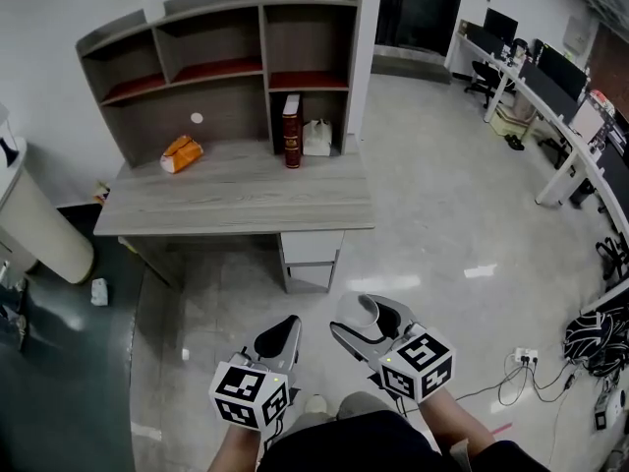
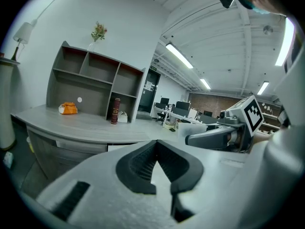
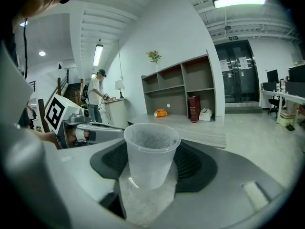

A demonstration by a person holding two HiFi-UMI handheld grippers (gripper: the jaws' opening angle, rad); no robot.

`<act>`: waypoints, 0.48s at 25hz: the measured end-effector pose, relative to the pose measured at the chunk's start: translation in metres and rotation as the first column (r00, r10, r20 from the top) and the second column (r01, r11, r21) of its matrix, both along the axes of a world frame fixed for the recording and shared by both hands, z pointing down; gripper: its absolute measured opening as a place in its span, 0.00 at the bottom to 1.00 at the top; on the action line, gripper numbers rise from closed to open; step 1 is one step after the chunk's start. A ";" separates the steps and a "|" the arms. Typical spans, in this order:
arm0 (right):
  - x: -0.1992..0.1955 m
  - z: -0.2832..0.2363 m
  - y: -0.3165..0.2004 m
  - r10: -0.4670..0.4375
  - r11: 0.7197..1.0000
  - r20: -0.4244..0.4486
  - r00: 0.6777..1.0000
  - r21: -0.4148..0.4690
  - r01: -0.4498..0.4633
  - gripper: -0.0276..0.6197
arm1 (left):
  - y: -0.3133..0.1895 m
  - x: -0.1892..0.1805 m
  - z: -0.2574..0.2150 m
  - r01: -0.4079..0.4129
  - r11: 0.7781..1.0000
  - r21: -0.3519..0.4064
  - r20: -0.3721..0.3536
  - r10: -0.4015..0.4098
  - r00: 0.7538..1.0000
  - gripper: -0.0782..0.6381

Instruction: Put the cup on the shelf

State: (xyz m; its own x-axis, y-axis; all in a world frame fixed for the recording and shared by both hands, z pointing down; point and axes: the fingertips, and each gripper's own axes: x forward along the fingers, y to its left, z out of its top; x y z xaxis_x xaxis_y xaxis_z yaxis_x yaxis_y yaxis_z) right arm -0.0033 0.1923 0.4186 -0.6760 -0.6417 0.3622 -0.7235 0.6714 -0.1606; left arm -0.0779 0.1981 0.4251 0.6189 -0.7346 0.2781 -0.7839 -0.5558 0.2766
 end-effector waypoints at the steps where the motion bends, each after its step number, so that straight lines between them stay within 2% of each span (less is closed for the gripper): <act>1: -0.002 0.001 -0.003 0.000 1.000 -0.002 1.000 -0.003 0.000 0.49 | -0.003 -0.002 0.001 -0.006 1.000 -0.003 0.001 0.006 1.000 0.10; 8: -0.002 0.005 -0.031 -0.002 1.000 -0.011 1.000 -0.029 0.001 0.49 | -0.031 0.002 0.008 -0.023 0.999 -0.030 -0.009 0.023 1.000 0.10; 12: 0.001 0.004 -0.063 -0.015 1.000 -0.001 1.000 -0.010 0.015 0.49 | -0.059 0.007 0.011 -0.016 1.000 -0.027 -0.002 0.016 1.000 0.10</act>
State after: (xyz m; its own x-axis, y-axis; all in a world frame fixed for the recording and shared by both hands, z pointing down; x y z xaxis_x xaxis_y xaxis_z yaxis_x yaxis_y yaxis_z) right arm -0.0026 0.1298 0.4225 -0.6850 -0.6281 0.3691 -0.7136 0.6804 -0.1667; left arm -0.0709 0.1395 0.4360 0.6311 -0.7167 0.2966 -0.7744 -0.5607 0.2930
